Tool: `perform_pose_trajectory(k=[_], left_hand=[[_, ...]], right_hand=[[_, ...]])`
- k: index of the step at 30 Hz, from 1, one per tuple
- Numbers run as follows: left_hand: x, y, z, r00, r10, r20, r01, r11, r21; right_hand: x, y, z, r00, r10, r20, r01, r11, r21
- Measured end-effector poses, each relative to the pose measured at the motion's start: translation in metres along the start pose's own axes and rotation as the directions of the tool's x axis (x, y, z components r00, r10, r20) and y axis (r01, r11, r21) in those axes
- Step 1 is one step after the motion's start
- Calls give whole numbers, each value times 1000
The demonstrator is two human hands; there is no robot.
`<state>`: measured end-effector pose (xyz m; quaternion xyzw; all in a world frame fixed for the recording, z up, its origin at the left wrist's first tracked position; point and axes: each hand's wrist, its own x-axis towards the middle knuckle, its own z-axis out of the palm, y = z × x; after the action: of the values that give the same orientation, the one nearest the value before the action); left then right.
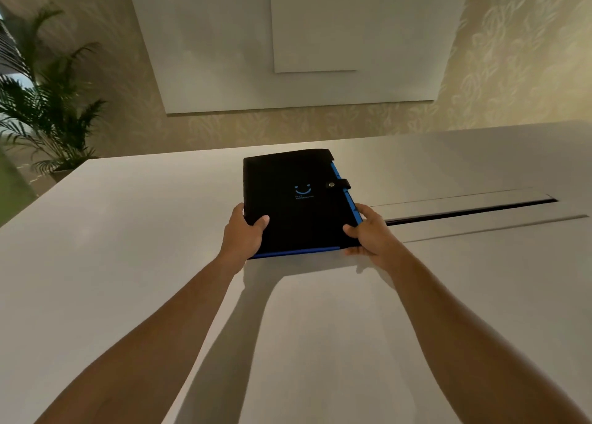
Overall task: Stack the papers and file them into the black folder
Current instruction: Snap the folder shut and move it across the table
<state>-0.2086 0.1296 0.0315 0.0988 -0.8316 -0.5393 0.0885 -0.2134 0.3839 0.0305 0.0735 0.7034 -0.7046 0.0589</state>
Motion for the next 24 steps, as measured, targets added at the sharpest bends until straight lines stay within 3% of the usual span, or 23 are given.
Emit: perform_pose_trajectory(k=[8,12,15,18,24], left_hand=[[91,-10,37,997,-2,-80,12,992,124],[131,-24,46,994,3,-111,24,971,237],[150,-35,49,988,21,-153,32,943,332],[163,-43,52,975,88,-202,21,876,481],[172,-44,56,971,140,-194,21,756,654]], right_hand=[[99,3,5,994,21,-109,-29,997,-74],[132,14,20,983,16,-184,-69,955,-289],[147,19,31,959,-147,-241,4,860,-510],[163,23,37,930,-299,-211,84,736,-672],[170,32,40,879,-431,-204,25,468,-883]])
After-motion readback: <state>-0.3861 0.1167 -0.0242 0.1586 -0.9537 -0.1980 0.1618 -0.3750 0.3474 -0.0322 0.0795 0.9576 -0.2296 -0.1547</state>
